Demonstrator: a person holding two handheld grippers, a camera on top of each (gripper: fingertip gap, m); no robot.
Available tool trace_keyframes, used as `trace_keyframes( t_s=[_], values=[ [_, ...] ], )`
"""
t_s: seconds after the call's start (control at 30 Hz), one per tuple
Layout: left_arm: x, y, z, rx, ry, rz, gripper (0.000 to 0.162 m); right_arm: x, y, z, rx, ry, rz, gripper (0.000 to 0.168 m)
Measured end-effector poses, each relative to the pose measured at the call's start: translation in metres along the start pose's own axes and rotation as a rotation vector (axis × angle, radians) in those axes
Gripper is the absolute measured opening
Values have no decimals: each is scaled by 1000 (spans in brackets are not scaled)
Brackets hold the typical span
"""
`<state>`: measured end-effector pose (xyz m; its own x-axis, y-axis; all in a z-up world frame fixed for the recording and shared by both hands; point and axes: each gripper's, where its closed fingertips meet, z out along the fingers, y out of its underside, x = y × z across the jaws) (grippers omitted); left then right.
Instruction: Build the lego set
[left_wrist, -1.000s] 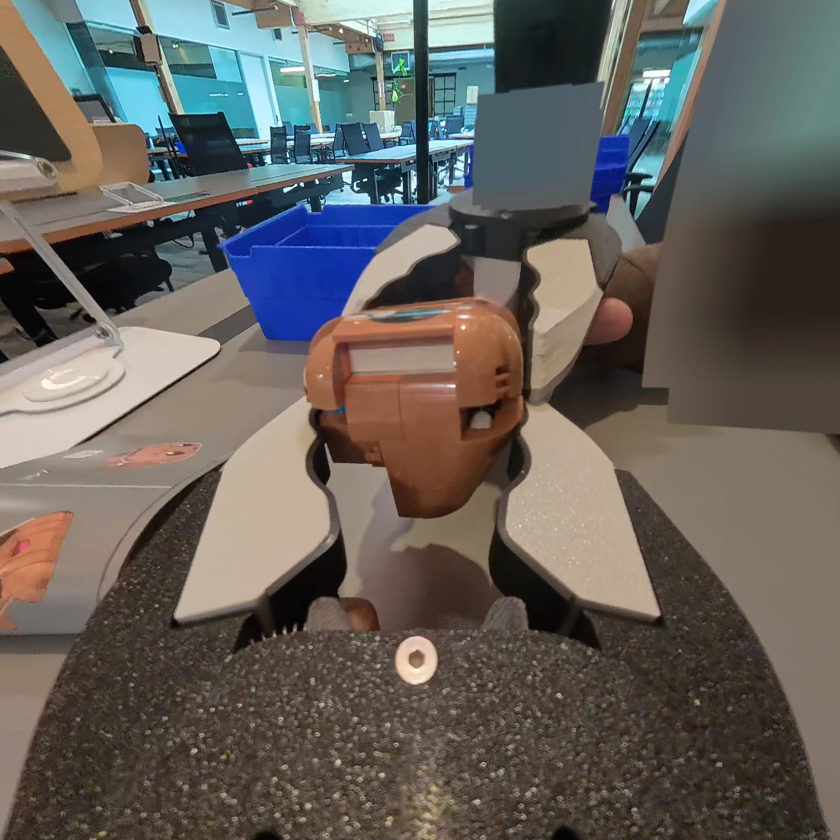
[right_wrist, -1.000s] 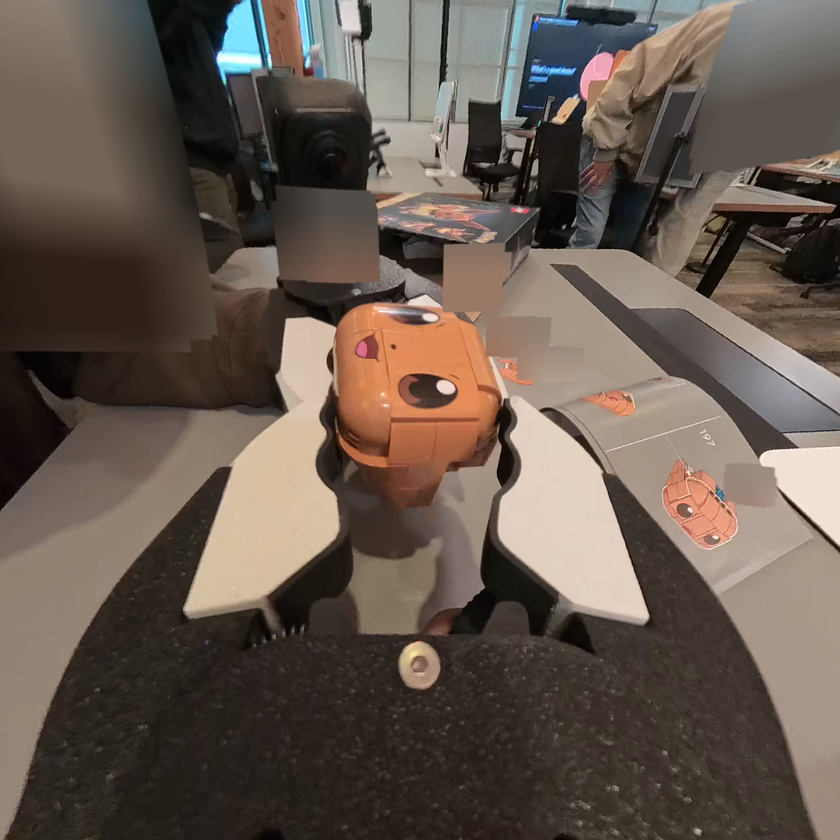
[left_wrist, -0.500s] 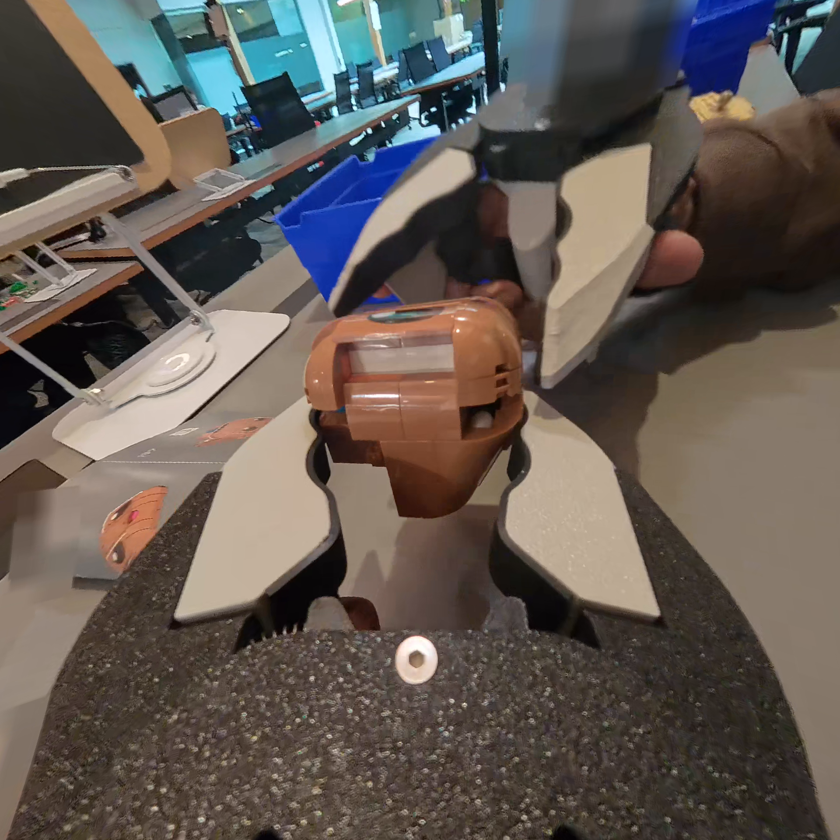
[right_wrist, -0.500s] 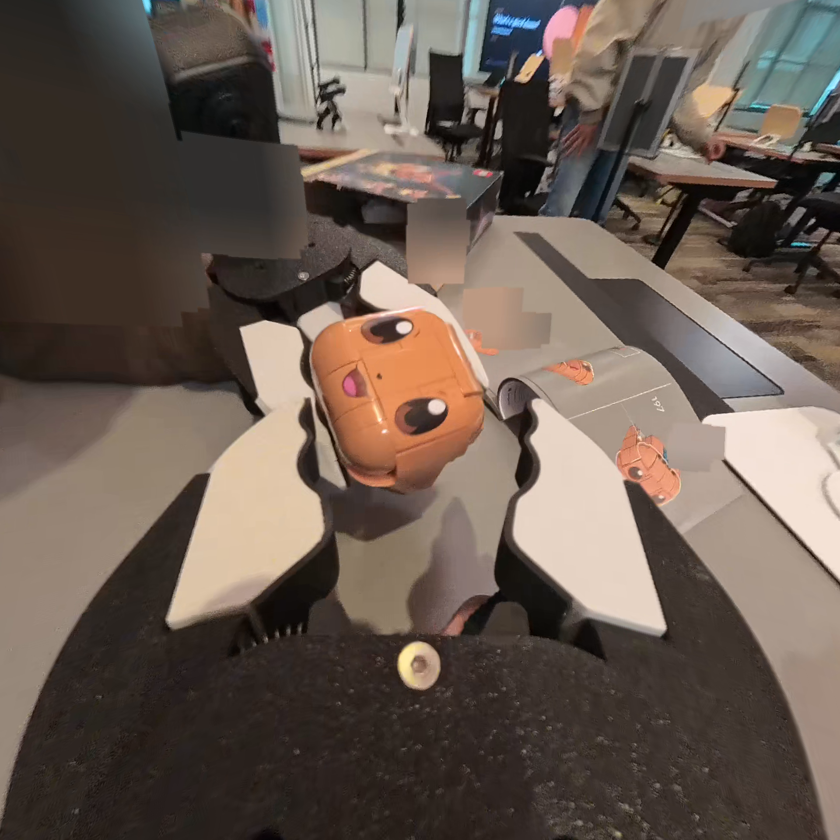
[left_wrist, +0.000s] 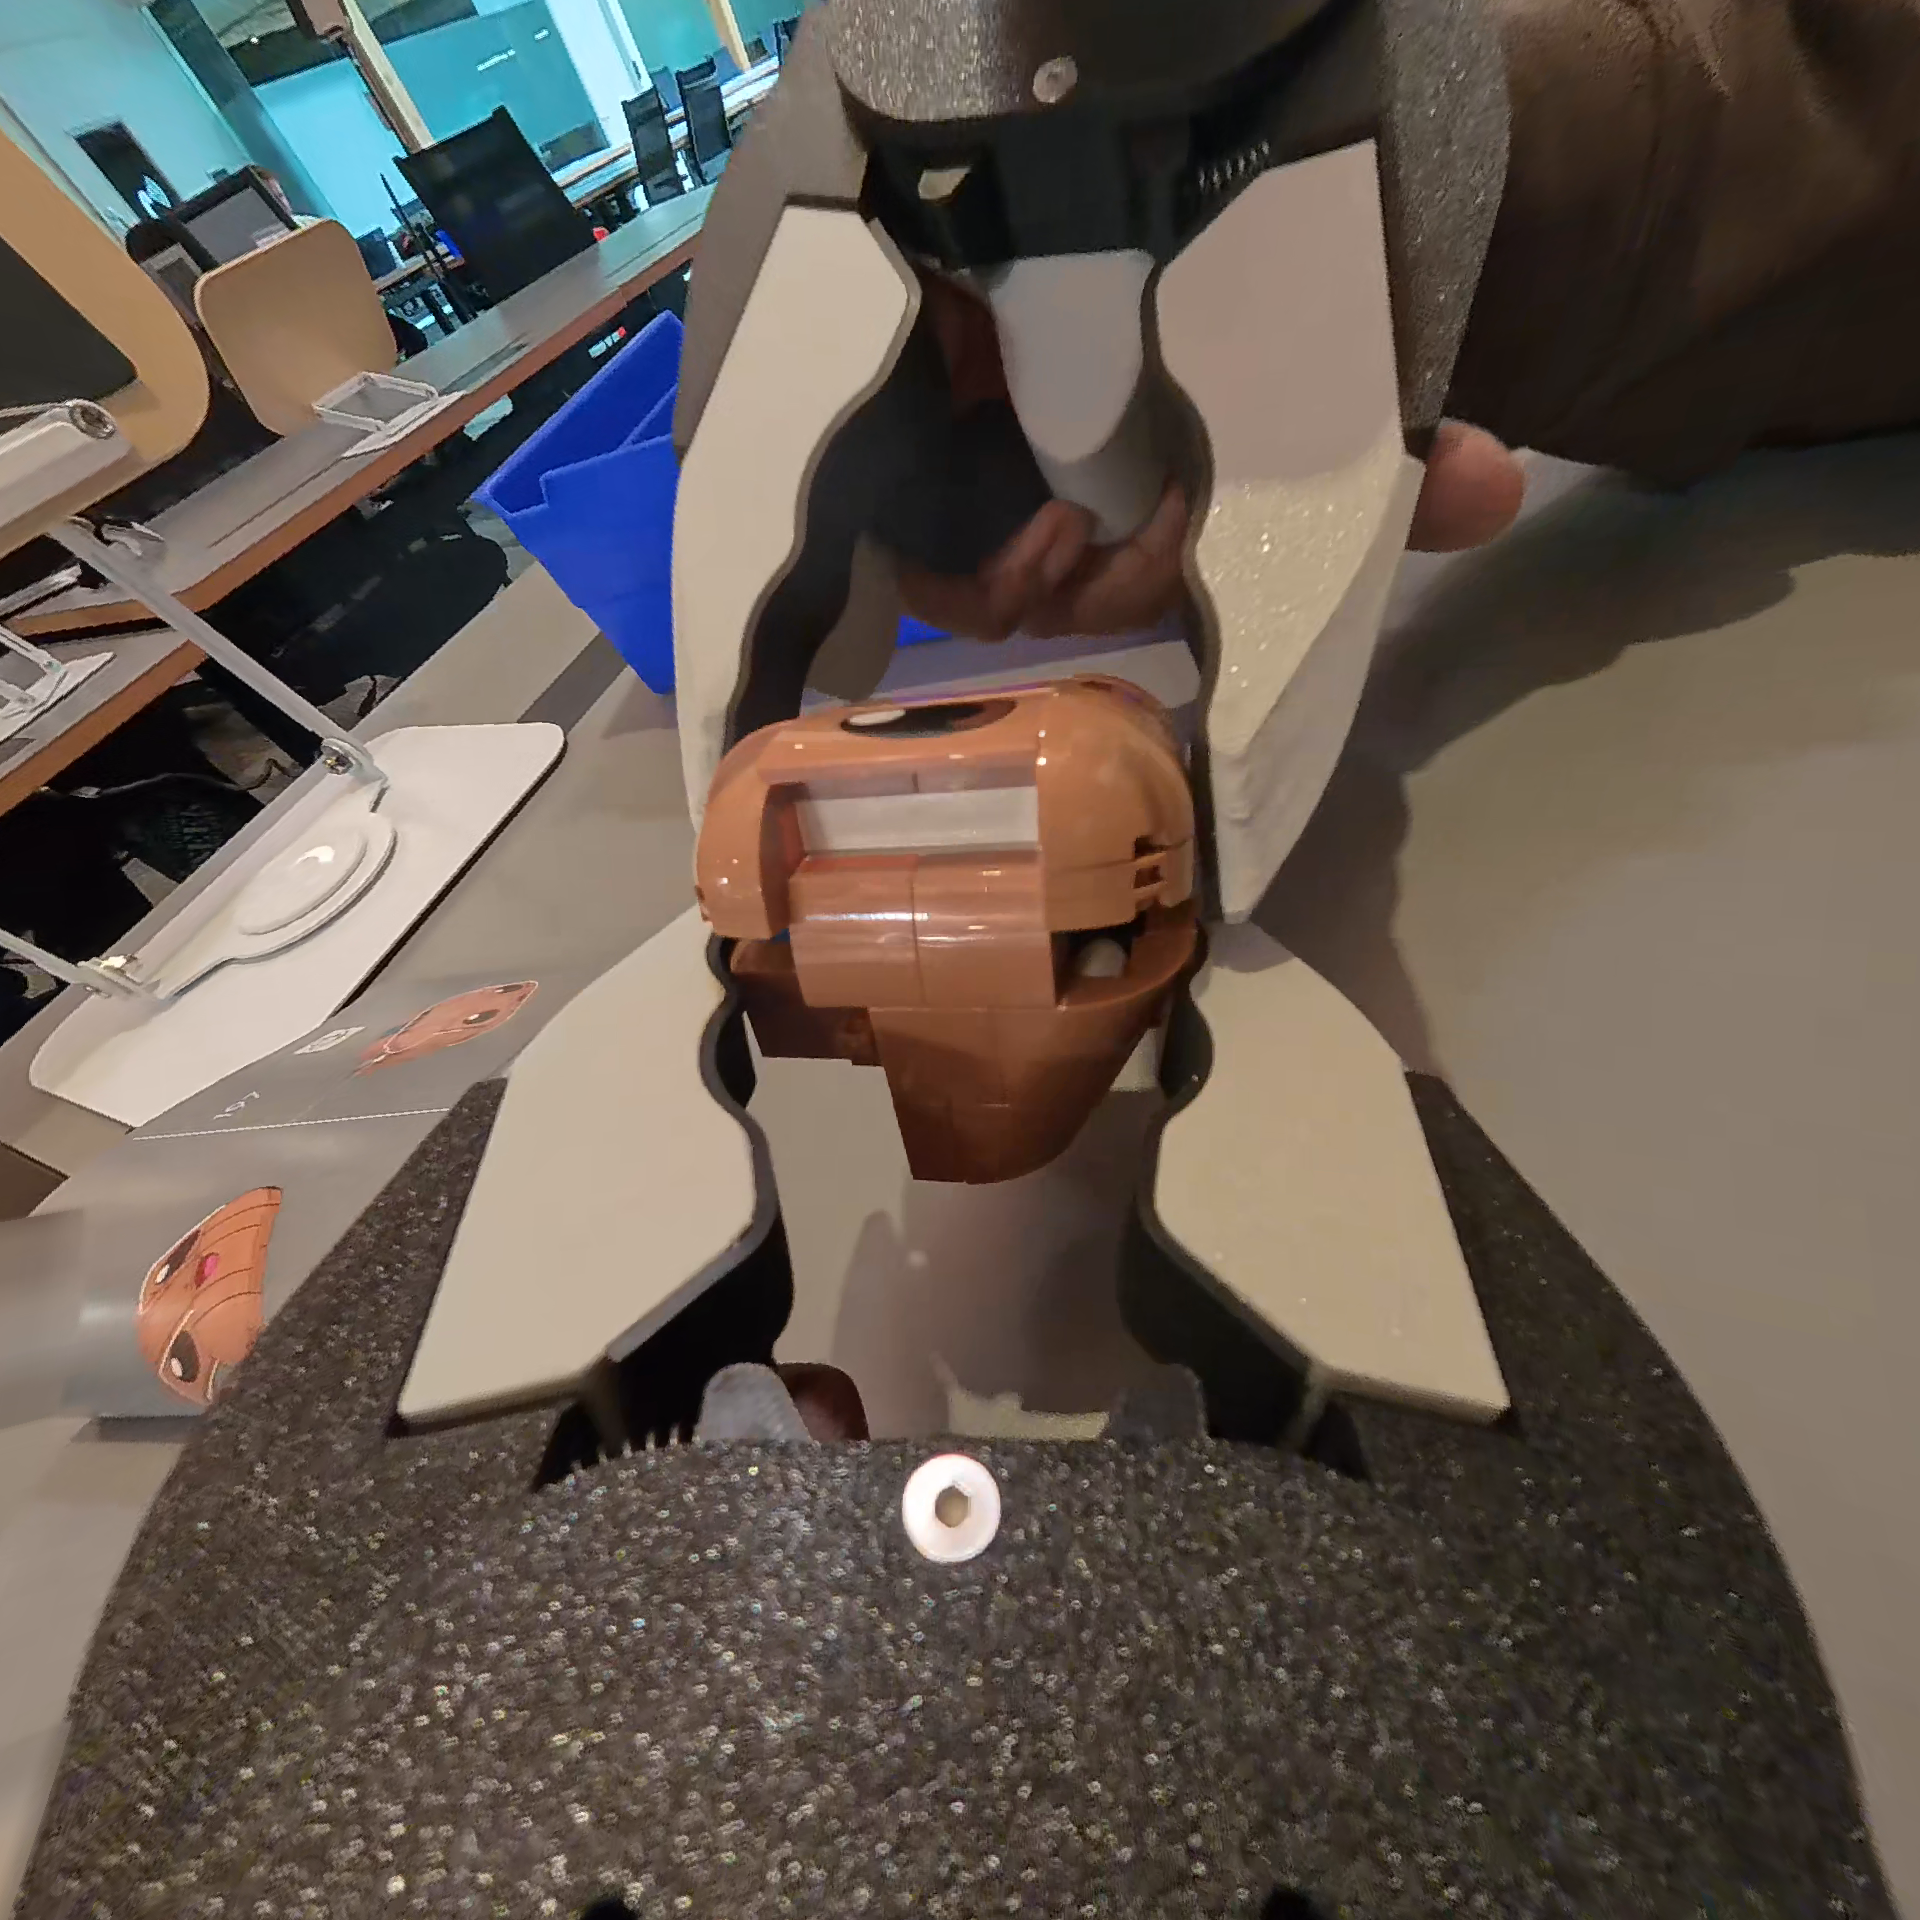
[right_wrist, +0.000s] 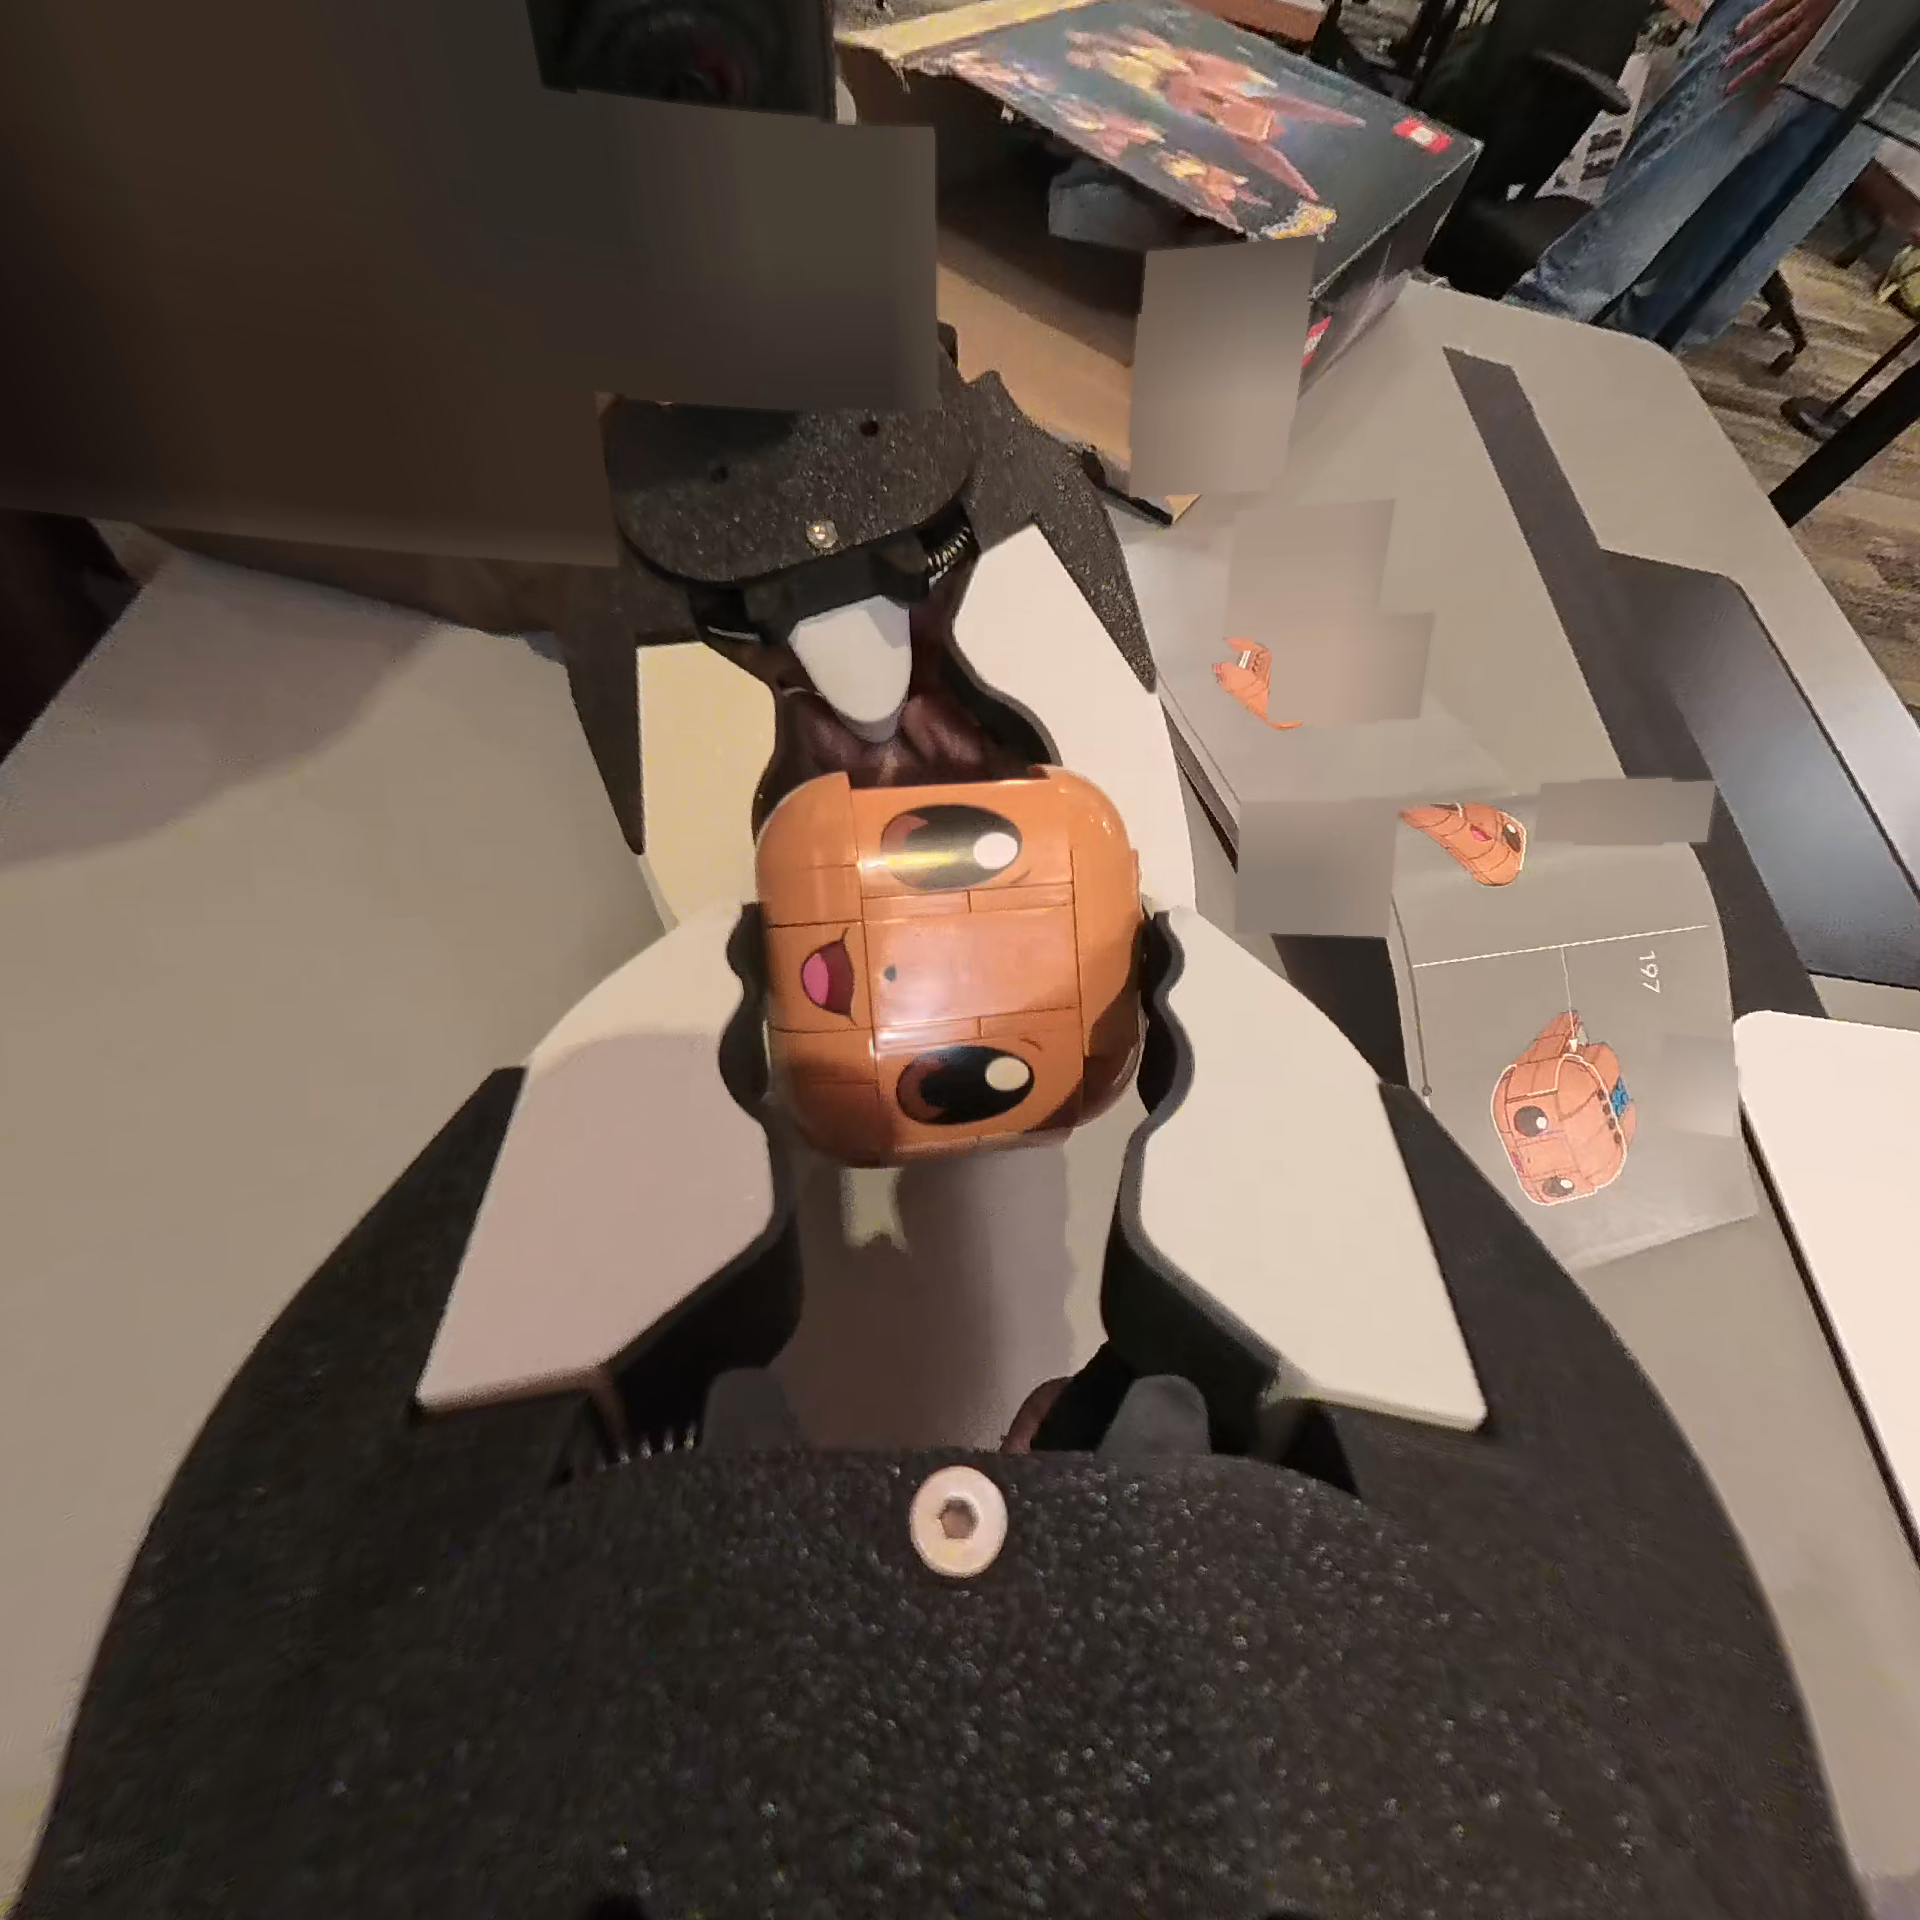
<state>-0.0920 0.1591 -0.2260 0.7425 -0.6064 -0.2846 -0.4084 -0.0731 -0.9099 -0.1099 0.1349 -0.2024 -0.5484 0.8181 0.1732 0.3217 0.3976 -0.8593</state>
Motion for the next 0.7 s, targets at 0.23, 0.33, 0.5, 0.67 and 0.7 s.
trace_keyframes(
  t_s=[0.23, 0.33, 0.5, 0.67, 0.7],
  values=[
    [1, -1, -1, 19, 28, -47, 78, 2, -9, -6, 76, -22, 49, 70],
    [0, -1, -1, 17, 28, -54, 78, 3, -8, -6, 44, -6, 25, 70],
    [1, 2, 1, -5, 23, -39, 78, 3, -3, -6, -51, 10, -19, 69],
    [2, 5, 2, -34, 13, -15, 78, 1, 5, -4, -155, 11, -36, 70],
    [2, 5, 2, -35, 10, -11, 78, 1, 7, -3, -173, 7, -35, 69]
  ],
)
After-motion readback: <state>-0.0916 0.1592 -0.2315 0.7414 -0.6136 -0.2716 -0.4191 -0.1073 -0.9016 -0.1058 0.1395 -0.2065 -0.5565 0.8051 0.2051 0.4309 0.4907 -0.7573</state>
